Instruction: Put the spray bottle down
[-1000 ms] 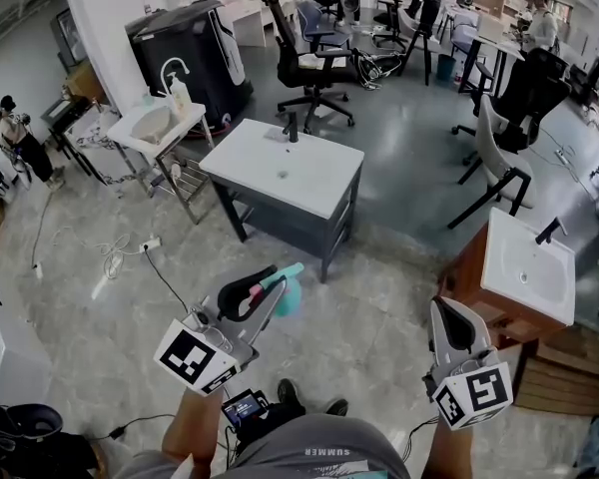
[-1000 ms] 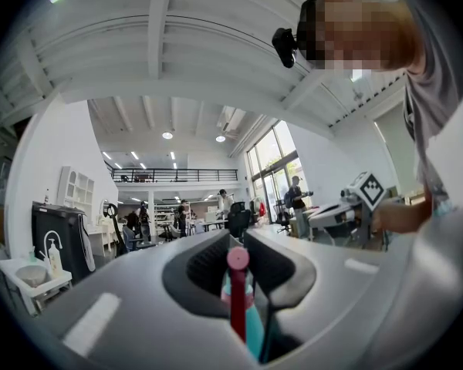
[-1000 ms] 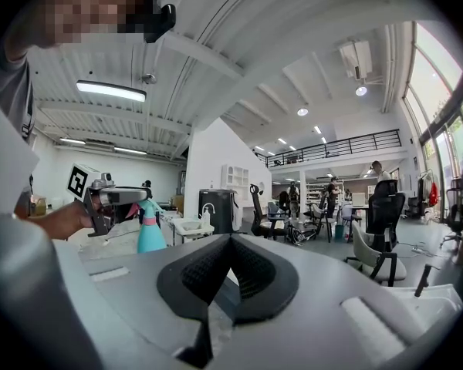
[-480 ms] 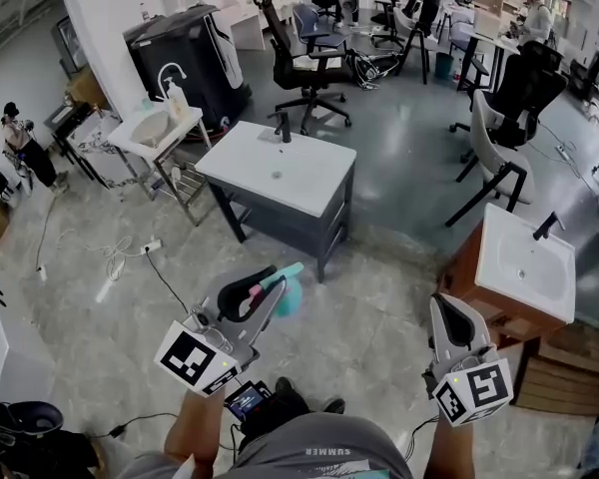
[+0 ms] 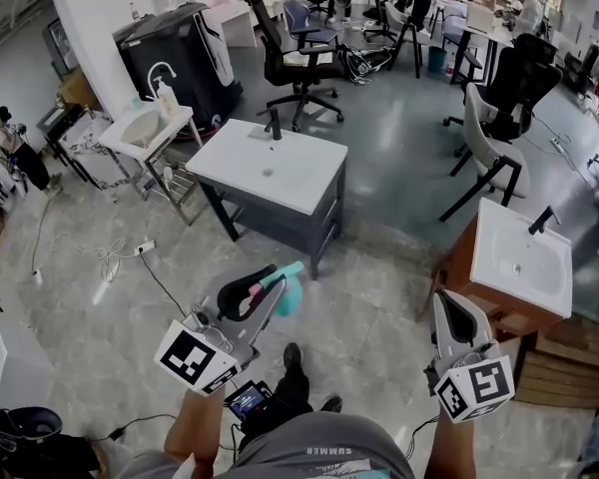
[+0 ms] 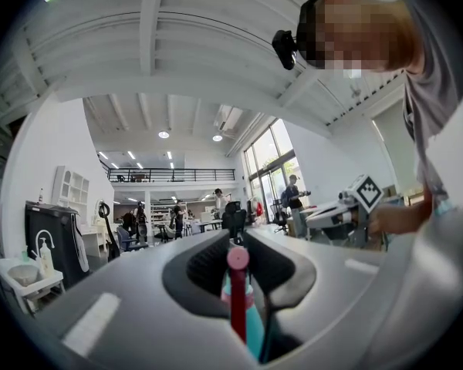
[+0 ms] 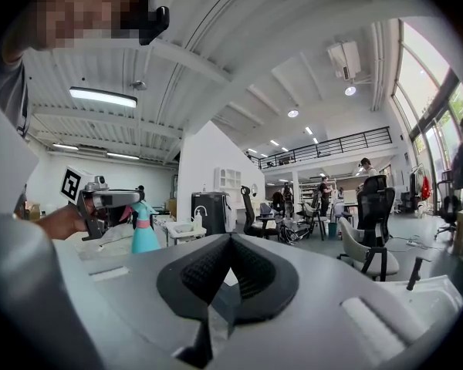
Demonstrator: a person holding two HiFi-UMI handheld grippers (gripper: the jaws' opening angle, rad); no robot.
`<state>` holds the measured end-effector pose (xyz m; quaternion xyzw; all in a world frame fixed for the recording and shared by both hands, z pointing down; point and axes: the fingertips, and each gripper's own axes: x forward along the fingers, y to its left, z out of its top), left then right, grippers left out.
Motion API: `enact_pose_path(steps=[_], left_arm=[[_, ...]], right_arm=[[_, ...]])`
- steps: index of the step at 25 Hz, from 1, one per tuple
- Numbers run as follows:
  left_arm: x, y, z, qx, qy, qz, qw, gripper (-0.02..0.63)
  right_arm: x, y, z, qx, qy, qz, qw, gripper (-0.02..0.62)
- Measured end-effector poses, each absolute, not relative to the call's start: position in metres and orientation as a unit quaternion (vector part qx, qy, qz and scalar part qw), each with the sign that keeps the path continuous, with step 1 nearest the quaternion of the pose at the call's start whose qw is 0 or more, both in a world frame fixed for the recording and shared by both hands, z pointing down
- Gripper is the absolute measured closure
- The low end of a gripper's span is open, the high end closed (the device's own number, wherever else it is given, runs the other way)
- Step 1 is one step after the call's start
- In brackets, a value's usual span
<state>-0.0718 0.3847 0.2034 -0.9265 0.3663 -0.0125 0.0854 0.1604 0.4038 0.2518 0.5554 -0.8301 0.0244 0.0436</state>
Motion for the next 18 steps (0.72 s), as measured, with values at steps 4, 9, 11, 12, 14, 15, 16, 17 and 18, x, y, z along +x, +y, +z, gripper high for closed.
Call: enact_pose_path(steps=[4,9,11,12,14,15,16,17,18], left_arm=[[-0.07,0.372,0.205,-0.929,0.36,-0.009,0.082,0.551],[-0.07,0.352,0.202,-0.934,0.347,0.002,0.087,0.551],[-0.071,0.343,0.203,-0.936,0.341,0.004,0.086,0.551],[-0.072,0.339,0.204,-0.937,0.338,0.004,0.084,0.551],[-0.075,0.328,0.206,-0.939,0.334,0.003,0.082,0.551],[-0.077,0.321,0.206,-0.94,0.332,0.004,0.081,0.551],[-0.079,0.315,0.206,-0.941,0.33,0.004,0.08,0.551],[-0.082,0.308,0.206,-0.941,0.328,0.005,0.079,0.551],[-0.084,0.301,0.206,-0.942,0.326,0.004,0.078,0.551]], right_arm=[[0.163,0.396,0.248,0.563,-0.825,0.019,0.048,0.595],[0.161,0.384,0.248,0.575,-0.816,0.015,0.053,0.595],[0.16,0.378,0.248,0.58,-0.813,0.015,0.054,0.595],[0.16,0.374,0.248,0.582,-0.811,0.015,0.055,0.595],[0.158,0.365,0.248,0.587,-0.808,0.016,0.056,0.595],[0.156,0.36,0.248,0.589,-0.806,0.017,0.057,0.595],[0.153,0.355,0.248,0.59,-0.805,0.017,0.057,0.595],[0.15,0.349,0.248,0.592,-0.804,0.018,0.057,0.595],[0.147,0.343,0.249,0.593,-0.803,0.02,0.058,0.595]])
